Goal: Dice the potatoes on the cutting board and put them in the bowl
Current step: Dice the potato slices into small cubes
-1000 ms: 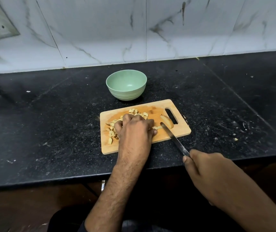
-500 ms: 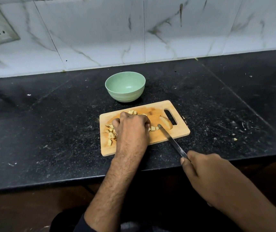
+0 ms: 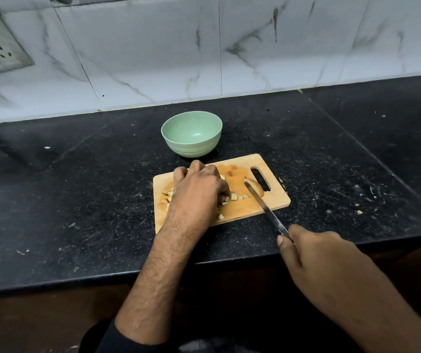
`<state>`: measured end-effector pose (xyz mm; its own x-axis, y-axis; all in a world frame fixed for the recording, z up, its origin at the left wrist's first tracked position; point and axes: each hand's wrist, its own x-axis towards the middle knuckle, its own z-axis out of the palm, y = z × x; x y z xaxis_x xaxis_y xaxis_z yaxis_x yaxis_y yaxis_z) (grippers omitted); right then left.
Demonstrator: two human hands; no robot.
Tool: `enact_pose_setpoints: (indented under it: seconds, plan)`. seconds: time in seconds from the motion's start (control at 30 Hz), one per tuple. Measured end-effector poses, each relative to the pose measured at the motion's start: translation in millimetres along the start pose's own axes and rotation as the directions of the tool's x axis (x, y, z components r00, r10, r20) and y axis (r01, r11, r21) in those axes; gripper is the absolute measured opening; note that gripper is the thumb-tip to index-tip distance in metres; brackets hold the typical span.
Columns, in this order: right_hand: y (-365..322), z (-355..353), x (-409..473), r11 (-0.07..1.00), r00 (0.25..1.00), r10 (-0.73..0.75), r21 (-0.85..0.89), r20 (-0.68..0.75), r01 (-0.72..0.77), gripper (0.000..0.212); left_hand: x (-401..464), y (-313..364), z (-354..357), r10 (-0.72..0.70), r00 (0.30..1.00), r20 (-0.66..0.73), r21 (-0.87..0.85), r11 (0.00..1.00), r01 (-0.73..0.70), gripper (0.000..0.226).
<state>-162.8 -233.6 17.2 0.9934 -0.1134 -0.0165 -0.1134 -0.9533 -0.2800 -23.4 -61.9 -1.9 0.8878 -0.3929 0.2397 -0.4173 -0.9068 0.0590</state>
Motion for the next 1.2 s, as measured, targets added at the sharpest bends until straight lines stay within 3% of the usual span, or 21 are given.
enact_pose_setpoints:
  seconds: [0.13,0.33,0.7,1.2]
  plan:
    - [-5,1,0,0.999,0.999,-0.036,0.034,0.010,0.036,0.031,0,1,4,-0.029,0.999,-0.030,-0.012,1.000,0.029,0.014]
    - [-20,13,5,0.996,0.995,-0.084,0.034,0.051,0.082,0.027,-8,4,12,-0.239,0.969,-0.060,-0.132,0.964,0.230,0.016]
    - [-27,13,6,0.994,0.992,-0.103,-0.021,0.072,0.105,0.032,-12,14,19,-0.369,0.928,-0.056,-0.221,0.911,0.349,0.004]
    - [-8,-2,20,0.991,0.973,-0.103,-0.057,0.209,0.118,0.031,-18,19,19,-0.404,0.910,-0.091,-0.253,0.894,0.371,0.008]
